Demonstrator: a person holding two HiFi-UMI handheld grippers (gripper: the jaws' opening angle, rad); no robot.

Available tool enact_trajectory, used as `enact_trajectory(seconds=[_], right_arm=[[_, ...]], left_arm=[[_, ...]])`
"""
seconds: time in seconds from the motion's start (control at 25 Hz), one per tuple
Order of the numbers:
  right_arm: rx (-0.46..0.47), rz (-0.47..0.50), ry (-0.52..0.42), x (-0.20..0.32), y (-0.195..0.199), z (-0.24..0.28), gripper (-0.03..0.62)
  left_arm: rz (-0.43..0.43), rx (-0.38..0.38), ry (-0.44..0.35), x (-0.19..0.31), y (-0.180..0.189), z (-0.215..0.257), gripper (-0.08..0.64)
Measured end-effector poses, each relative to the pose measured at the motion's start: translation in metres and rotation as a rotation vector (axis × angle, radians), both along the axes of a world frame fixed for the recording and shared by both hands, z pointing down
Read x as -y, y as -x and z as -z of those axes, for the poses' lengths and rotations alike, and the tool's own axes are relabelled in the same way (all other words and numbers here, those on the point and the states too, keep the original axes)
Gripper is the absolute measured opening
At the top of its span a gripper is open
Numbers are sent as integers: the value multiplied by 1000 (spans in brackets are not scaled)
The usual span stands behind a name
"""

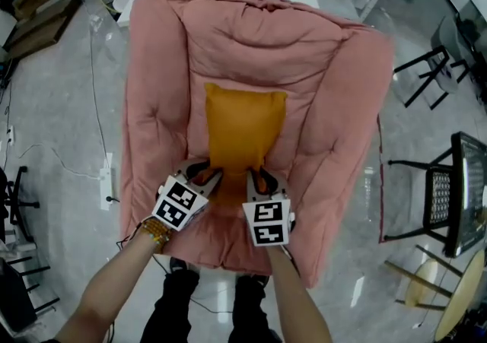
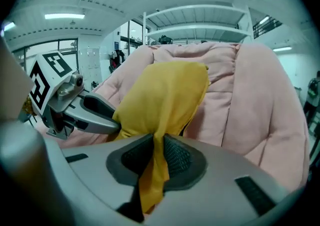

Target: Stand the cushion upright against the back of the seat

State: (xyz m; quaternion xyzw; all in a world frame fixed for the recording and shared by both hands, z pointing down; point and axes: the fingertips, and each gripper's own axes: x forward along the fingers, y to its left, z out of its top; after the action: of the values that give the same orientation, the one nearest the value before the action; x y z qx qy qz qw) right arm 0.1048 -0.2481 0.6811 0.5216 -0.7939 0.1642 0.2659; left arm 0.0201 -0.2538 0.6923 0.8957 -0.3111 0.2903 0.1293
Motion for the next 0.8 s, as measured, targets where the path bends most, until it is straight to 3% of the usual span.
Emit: enact_trajectory(seconds=[0.2,0.48,0.6,0.8], right_arm=[[-43,-12,-27,34,-8,-7,72],[-23,-69,69,46,-17,-43,101],[-53,-54,50,43,-15,-42,123],[-32,-31,-5,35,-21,-21,144]], left_arm=[[37,39,-28,42,-9,-8,114],[65,84,24,53,-15,-37,123],[67,67,51,50,-12,-39,138],[47,50,30,41,-6,-27,147]])
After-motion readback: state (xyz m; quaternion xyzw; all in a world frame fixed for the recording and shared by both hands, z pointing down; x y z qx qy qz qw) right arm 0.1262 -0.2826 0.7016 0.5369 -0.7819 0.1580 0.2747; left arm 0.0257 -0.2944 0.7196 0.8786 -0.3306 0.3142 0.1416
